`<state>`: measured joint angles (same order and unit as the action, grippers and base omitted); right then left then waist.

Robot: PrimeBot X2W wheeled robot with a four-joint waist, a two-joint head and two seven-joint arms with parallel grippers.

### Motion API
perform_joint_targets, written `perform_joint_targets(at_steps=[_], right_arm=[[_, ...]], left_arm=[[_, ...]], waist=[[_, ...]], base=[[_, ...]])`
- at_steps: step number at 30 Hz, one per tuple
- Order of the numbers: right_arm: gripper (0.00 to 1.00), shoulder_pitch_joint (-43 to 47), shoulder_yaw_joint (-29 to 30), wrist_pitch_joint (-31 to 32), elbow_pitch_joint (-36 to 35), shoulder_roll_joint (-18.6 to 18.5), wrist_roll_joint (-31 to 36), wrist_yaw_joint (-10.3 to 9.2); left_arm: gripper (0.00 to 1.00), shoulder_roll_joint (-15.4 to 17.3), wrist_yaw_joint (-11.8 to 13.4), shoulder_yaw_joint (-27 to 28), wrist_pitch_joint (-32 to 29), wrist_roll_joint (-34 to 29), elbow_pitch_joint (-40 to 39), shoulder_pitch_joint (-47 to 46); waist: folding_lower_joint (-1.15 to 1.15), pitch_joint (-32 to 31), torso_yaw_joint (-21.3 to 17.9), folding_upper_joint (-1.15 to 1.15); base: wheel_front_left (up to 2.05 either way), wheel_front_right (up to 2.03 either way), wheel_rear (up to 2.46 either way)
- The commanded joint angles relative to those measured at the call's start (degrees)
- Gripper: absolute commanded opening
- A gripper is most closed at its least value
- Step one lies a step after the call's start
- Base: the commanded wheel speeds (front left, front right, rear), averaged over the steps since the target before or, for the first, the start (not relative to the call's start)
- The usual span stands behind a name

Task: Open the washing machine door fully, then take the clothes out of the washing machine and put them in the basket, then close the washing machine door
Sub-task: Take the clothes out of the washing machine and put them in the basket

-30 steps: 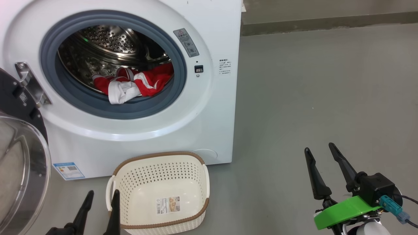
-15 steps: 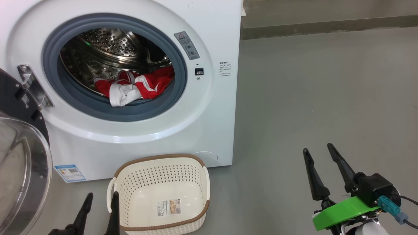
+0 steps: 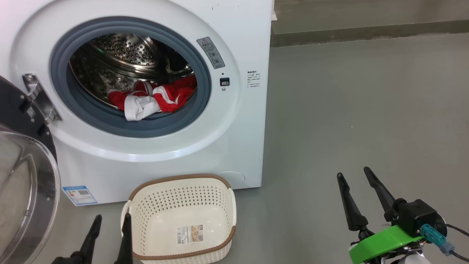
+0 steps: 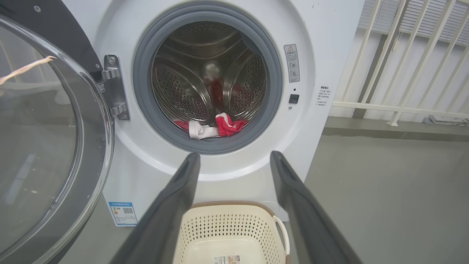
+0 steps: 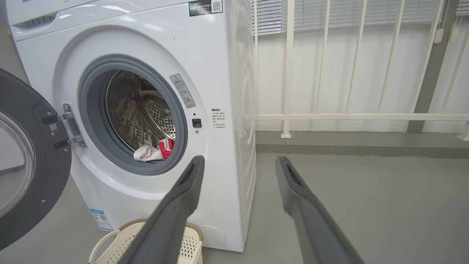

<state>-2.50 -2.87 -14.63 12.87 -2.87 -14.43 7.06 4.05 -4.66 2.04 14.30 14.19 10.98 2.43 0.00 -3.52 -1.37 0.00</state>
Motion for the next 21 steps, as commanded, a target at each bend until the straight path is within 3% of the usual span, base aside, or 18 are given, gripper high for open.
perform_joint_targets(at_steps=[1, 12, 18, 21], right_arm=[[1.0, -1.21, -1.7, -0.37, -1.24, 0.0, 0.07, 0.43], [1.0, -1.42, -1.67, -0.37, -1.0, 0.0, 0.38, 0.43], [1.0, -1.53, -1.92, -0.37, -0.94, 0.0, 0.18, 0.43], [1.0, -1.56, -2.02, -0.37, -0.88, 0.0, 0.03, 0.43]], left_arm=[[1.0, 0.19, -0.37, 2.08, 0.7, -0.27, -1.87, -0.89], [1.0, -0.25, 1.17, 3.08, 0.7, -1.26, -1.38, -1.39], [1.0, -0.41, 0.91, 3.31, 0.7, -1.15, -0.96, -1.78], [1.0, -0.66, -0.15, 3.73, 0.7, 2.12, -0.93, -2.13]], waist=[[0.0, 0.06, 0.01, 0.0], [0.0, 0.35, -0.11, 0.0], [0.0, 0.52, -0.22, 0.0], [0.0, 0.62, -0.25, 0.0]], base=[[0.0, 0.0, 0.0], [0.36, -0.37, 0.0], [1.34, -1.34, 0.0], [1.88, -1.87, -0.01]])
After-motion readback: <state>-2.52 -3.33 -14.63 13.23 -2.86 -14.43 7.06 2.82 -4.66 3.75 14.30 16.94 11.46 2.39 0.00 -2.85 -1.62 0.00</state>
